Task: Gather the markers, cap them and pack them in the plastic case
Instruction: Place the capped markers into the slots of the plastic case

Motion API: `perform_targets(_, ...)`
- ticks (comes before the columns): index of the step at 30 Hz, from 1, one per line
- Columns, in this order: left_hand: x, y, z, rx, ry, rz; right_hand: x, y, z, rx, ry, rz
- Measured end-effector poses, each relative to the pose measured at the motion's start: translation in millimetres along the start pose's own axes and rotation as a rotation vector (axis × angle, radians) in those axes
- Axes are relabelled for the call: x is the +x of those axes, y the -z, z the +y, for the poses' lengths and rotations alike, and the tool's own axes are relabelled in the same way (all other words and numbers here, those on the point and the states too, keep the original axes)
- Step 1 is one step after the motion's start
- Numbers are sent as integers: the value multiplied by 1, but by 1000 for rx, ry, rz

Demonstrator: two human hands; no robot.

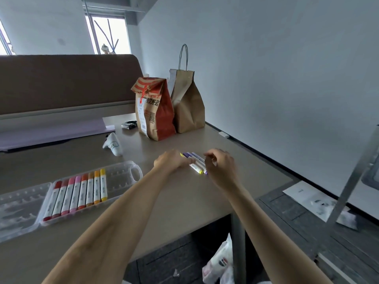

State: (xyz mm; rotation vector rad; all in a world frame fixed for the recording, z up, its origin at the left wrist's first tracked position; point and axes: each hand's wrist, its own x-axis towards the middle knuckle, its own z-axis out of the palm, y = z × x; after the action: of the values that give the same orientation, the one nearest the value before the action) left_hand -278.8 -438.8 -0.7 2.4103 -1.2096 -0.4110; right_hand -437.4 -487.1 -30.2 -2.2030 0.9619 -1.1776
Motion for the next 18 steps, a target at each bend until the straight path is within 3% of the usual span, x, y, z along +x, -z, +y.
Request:
perform_targets(10, -7, 16, 7, 26, 91, -49, 1, -2, 0, -39, -17, 17)
perform_targets(15, -15, 20, 5, 29, 17, 2, 0, -7, 2, -210, 33, 26)
perform_targets(18, -21, 23, 2, -81, 0, 22, -2, -9, -2, -380, 107, -57)
